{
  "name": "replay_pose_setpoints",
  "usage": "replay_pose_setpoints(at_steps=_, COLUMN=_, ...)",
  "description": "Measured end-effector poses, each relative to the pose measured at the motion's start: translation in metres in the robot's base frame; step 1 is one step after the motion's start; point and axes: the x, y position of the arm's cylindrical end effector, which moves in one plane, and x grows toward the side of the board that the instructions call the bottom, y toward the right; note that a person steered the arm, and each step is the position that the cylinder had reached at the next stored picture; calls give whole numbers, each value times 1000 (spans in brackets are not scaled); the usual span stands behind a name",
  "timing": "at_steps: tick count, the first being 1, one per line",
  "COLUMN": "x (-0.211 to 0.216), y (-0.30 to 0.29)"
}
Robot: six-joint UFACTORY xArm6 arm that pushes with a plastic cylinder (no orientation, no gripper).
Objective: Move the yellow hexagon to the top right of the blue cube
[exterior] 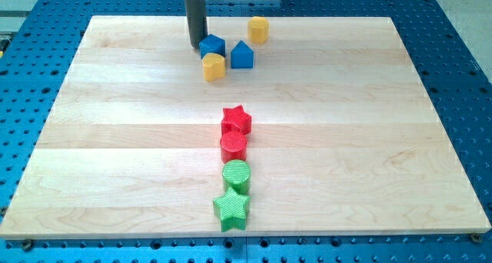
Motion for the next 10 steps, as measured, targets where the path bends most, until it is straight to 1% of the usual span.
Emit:
replay_pose_setpoints(at_steps=1, x=-44, y=30)
replay_pose_setpoints(at_steps=2, x=-63, y=61)
replay_pose_setpoints(at_steps=3, x=-63, y=97)
replay_pose_setpoints(at_steps=4, x=-48, y=141)
replay_pose_setpoints(at_steps=5, x=-34, y=155)
replay_pose_setpoints(at_steps=7, x=-12, y=144)
replay_pose_setpoints(at_steps=9, x=-12, y=95)
replay_pose_setpoints(at_steps=10, x=-12, y=92)
